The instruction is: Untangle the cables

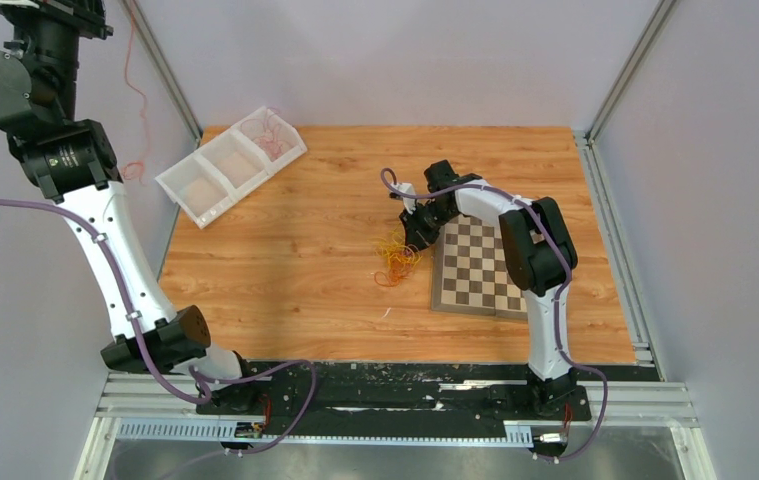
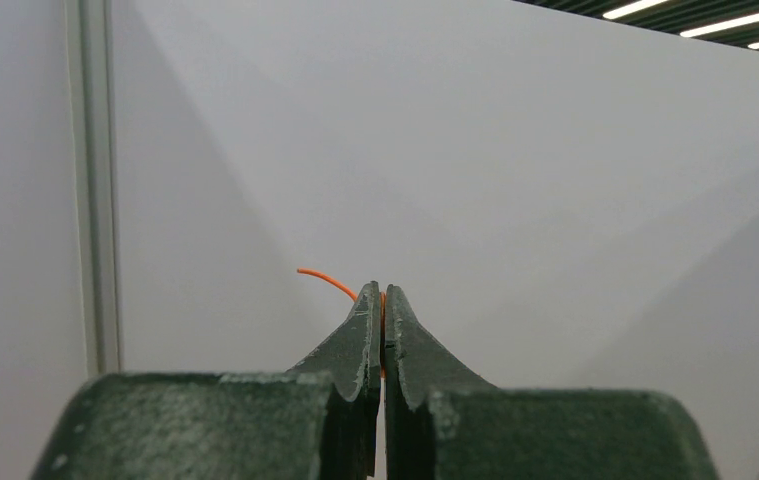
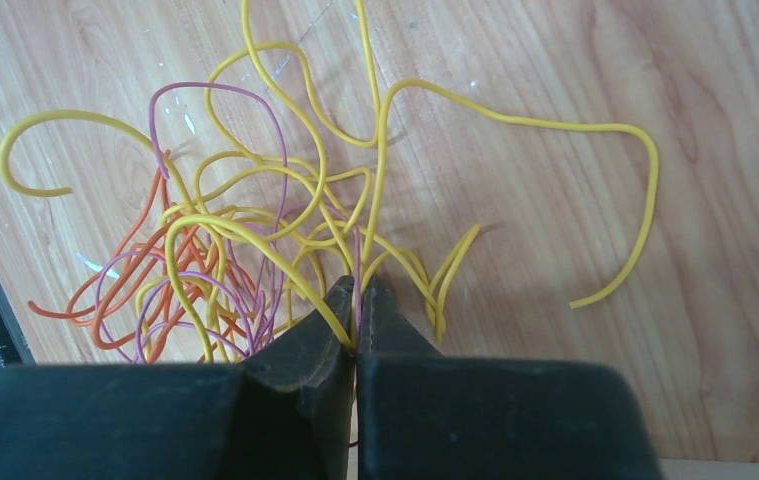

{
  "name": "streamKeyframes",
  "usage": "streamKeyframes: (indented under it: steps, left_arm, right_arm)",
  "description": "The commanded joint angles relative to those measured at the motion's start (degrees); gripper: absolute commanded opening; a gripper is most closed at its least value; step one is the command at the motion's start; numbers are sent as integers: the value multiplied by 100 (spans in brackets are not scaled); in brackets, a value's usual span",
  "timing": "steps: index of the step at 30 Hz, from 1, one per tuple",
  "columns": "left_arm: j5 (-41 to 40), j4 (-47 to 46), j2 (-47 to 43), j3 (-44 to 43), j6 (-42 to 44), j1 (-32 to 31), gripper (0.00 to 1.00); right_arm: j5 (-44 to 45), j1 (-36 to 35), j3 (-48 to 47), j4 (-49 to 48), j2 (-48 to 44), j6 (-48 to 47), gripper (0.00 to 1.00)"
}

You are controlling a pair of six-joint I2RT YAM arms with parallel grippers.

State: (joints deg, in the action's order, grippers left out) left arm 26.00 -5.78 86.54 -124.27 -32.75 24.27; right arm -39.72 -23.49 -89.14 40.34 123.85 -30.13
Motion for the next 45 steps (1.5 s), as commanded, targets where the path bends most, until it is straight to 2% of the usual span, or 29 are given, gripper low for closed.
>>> streamKeyframes:
  steps: [1,6,14,18,22,36,45]
  left_arm:
    - [-105,-152,-32,134,-136,61,0]
    - [-191,-251,-80,719,229,85,0]
    - [206,-1287,363,1455,188,84,0]
    - [374,-1529,910,1371,43,44,0]
    - [344,-1588,1199,1297,293,-136,0]
    - [-134,-1365,1759,1198,983,-177,0]
    - [0,-1224,2145,1142,1238,-177,0]
  right_arm:
    - [360,89,139,106,25,-184,2]
    - [229,87,90,140,-40,-164,3]
    - [69,82,69,170,-111,-147,5]
    - [61,89,14,211,-107,-156,5]
    - [53,138,-7,244,-124,-146,5]
    - [4,201,-328,384,47,-75,6]
    - [27,233,-360,414,85,-81,6]
